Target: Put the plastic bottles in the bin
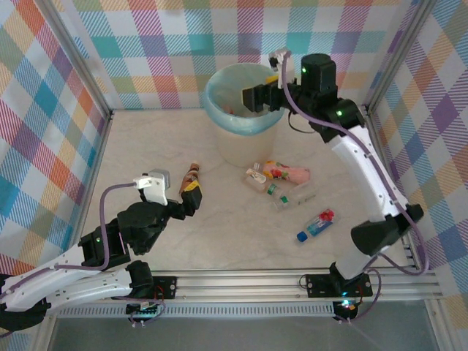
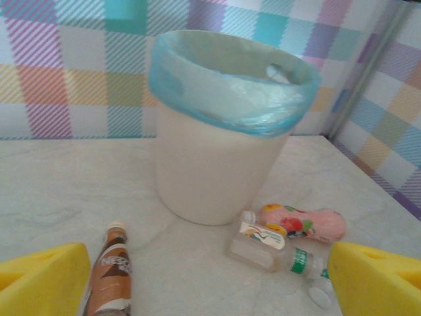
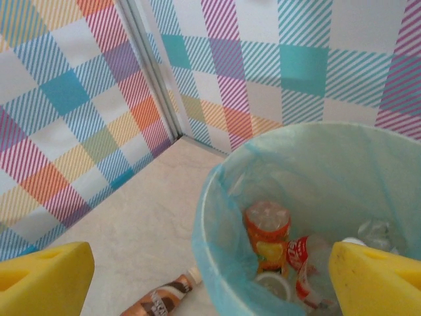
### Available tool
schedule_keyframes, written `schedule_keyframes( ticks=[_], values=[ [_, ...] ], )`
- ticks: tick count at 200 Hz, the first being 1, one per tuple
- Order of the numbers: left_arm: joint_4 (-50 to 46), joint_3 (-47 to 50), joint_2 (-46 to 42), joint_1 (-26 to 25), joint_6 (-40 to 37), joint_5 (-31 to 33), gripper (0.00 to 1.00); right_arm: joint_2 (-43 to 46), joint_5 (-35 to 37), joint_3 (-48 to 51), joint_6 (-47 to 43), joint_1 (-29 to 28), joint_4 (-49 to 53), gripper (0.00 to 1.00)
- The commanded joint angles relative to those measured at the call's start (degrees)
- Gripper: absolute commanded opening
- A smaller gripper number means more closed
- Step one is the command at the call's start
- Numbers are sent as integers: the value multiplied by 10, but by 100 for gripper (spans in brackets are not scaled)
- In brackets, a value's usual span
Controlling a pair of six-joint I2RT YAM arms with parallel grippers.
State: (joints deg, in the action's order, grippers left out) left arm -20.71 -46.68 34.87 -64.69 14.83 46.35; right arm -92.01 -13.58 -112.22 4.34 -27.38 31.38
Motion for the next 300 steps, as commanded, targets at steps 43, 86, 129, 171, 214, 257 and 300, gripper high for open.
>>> schedule_keyframes(
  ticks=[43, 86, 129, 171, 214, 257, 300],
  values=[
    [-114, 13, -17, 23, 156, 103, 96, 152, -24, 178, 39, 0, -91, 91],
    [-129, 4, 43, 35, 177, 46, 96, 250, 42, 311, 41, 1, -72, 90],
    [-82, -44, 174, 50, 111, -112, 95, 293, 174, 367, 40, 4, 30, 86],
    [12, -104, 374, 38, 39, -309, 90, 362, 296, 408, 17, 8, 20, 88],
    [91, -187, 550, -21, -32, -363, 89, 466, 307, 475, 1, 8, -56, 88],
    [151, -248, 684, -66, -68, -423, 87, 542, 304, 529, 2, 8, -112, 90],
    [171, -304, 787, -78, -68, -439, 82, 563, 291, 544, 11, 8, -128, 91]
  ],
)
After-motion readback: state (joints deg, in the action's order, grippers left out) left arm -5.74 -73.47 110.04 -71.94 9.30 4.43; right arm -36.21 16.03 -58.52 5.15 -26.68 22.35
